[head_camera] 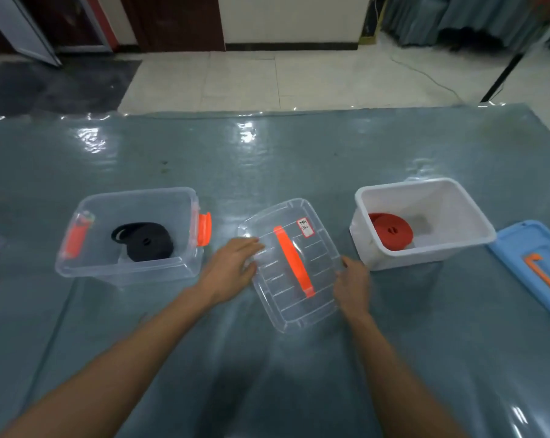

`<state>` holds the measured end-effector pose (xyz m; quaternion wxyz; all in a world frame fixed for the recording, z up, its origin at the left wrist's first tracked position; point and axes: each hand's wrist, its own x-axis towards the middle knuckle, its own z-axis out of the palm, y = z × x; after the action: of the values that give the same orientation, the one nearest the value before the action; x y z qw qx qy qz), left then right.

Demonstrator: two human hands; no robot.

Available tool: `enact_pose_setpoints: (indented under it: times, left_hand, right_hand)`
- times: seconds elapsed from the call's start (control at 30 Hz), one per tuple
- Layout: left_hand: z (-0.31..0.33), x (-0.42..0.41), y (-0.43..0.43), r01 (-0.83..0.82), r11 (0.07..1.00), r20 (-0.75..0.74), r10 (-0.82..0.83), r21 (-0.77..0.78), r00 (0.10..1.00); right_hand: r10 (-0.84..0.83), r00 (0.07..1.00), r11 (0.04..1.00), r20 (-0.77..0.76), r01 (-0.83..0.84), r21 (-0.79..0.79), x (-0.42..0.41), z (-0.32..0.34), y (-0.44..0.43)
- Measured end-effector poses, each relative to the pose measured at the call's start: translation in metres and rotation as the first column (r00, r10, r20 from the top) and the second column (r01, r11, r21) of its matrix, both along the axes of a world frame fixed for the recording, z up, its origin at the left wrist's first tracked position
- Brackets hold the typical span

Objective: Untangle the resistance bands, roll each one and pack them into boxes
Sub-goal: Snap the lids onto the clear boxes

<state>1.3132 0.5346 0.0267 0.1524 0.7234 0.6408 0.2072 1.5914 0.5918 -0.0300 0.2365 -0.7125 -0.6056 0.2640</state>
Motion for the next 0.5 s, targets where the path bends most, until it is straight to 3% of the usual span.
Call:
enact_pose_setpoints:
  times: [0.13,0.3,0.5]
  left_hand:
    - [0.040,-0.023,0.026,-0.134,0.977,0.048,0.128,0.168,0.991]
    - [0.078,-0.054,0.034,-0.270,0.963,0.197,0.263,0.013,0.945]
    - [0.079,-0.124,0.016,-0.483,0.873,0.498,0.446,-0.062,0.743]
  right_hand:
    - [0.004,0.999,0.995,-0.046,0.000,0.100,-0.013,0.026,0.004]
    - [0.130,0.983,0.969,-0.133,-0.098,0.227,-0.053,0.061,0.010]
    - [0.223,0.968,0.937,-0.116,-0.180,0.300,-0.130,0.091,0.027]
